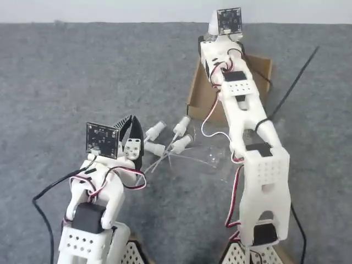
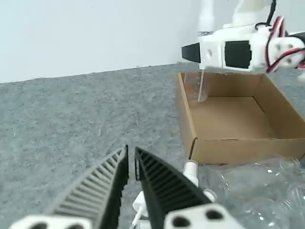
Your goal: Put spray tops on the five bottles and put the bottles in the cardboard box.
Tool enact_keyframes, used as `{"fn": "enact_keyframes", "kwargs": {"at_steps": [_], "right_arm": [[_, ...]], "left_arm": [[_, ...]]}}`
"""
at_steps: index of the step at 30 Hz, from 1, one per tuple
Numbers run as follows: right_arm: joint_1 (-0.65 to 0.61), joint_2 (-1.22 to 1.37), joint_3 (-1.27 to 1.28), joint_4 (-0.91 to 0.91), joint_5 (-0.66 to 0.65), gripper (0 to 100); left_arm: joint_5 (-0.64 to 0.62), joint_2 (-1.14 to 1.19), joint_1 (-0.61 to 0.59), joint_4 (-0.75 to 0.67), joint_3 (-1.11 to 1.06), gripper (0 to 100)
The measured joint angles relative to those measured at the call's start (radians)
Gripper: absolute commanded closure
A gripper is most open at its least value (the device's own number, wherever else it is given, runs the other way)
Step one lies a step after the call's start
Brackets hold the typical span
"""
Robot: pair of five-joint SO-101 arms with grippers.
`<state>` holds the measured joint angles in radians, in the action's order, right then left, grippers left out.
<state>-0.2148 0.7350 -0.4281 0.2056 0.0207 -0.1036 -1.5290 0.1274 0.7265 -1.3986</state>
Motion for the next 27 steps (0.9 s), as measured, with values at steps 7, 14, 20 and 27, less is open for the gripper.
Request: {"fn": "enact_keyframes", "kwargs": {"at_steps": [7, 14, 20, 27], "right_arm": [[-0.002, 0.071, -0.029, 0.0, 0.0, 99.2], [0.0, 0.075, -0.029, 0.0, -0.002, 98.9], [0.0, 0.075, -0.029, 0.0, -0.002, 98.7], [0.0, 0.075, -0.029, 0.0, -0.002, 88.3]], "left_arm": [[0.0, 0.0, 0.0, 0.0, 0.0, 99], [0.0, 0.0, 0.0, 0.0, 0.0, 99], [0.0, 0.0, 0.0, 0.0, 0.0, 99], [0.0, 0.0, 0.0, 0.0, 0.0, 99]]}}
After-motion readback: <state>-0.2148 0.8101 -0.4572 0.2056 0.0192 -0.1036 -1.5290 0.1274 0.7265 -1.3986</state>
